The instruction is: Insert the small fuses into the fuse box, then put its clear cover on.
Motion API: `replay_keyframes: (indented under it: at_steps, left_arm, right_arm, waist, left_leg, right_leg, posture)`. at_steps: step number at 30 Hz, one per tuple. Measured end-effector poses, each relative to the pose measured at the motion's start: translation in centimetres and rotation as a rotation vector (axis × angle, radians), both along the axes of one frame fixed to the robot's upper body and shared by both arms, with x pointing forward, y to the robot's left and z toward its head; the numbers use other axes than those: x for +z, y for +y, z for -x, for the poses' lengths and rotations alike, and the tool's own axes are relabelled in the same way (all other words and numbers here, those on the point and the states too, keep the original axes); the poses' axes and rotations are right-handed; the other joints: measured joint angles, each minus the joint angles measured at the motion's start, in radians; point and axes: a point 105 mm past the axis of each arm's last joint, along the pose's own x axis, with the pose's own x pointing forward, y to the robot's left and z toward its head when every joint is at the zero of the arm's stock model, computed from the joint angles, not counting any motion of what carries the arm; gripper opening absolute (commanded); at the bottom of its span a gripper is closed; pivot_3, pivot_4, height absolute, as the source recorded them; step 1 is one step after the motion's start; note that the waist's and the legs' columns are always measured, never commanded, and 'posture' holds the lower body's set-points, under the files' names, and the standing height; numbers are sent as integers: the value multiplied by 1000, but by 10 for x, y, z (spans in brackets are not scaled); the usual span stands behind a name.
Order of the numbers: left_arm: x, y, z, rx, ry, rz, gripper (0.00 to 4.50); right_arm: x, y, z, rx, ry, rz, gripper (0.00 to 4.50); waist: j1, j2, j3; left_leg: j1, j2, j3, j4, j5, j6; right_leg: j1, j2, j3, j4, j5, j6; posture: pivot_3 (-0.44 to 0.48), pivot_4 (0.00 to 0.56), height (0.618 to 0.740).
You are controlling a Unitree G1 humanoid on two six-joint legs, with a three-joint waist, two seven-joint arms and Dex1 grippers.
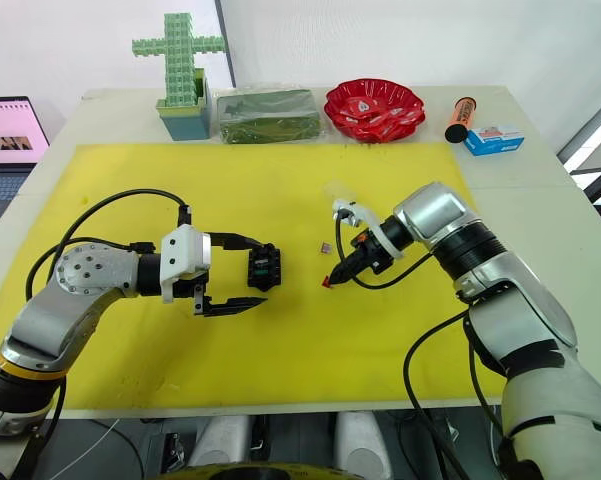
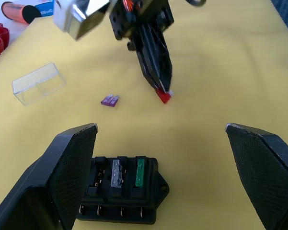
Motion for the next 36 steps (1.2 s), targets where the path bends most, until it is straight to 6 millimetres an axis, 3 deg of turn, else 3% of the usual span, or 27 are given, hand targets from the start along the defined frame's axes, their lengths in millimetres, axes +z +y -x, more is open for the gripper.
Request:
replay_keyframes:
  at_steps: [6, 11, 19, 29, 35, 36]
  left_arm:
    - [-2, 1, 1, 3, 7, 1, 4500]
    - [-2, 0, 1, 3, 9, 5, 4500]
    - [-2, 0, 2, -1, 8, 6, 4500]
    - [-2, 0, 2, -3, 7, 4, 4500]
    - [-2, 0, 1, -3, 6, 4, 4500]
    - [-2, 0, 1, -3, 6, 5, 4500]
  right_arm:
    - [3, -2, 11, -206, 58, -53, 33]
    - [-17, -10, 16, -377, 23, -109, 33]
    - [-36, -2, 28, -624, 16, -244, 33]
    - [-39, 3, 49, -809, 98, -224, 33]
    - [-38, 12, 52, -849, 116, -226, 33]
    - [-37, 11, 52, -858, 111, -222, 244]
  waist:
    - [3, 0, 0]
    - [6, 0, 0]
    - [-1, 0, 0]
    - [-4, 0, 0]
    - [-4, 0, 0]
    - [-3, 0, 0]
  left_leg:
    - [0, 0, 0, 0, 0, 0]
    - [0, -1, 0, 0, 0, 0]
    - [0, 0, 0, -1, 0, 0]
    - [0, 0, -1, 0, 0, 0]
    - [0, 1, -2, -1, 0, 0]
    - [0, 1, -2, 0, 0, 0]
  right_leg:
    - [0, -1, 0, 0, 0, 0]
    - [1, -1, 0, 0, 0, 0]
    - [1, 0, 0, 0, 0, 0]
    - [2, 0, 1, -1, 0, 0]
    - [2, 4, 4, -1, 0, 0]
    - [2, 4, 4, -1, 0, 0]
  posture:
    - [0, 150, 740]
    - [0, 150, 740]
    - [0, 150, 740]
    - [0, 150, 740]
    - [0, 150, 740]
    - [0, 150, 740]
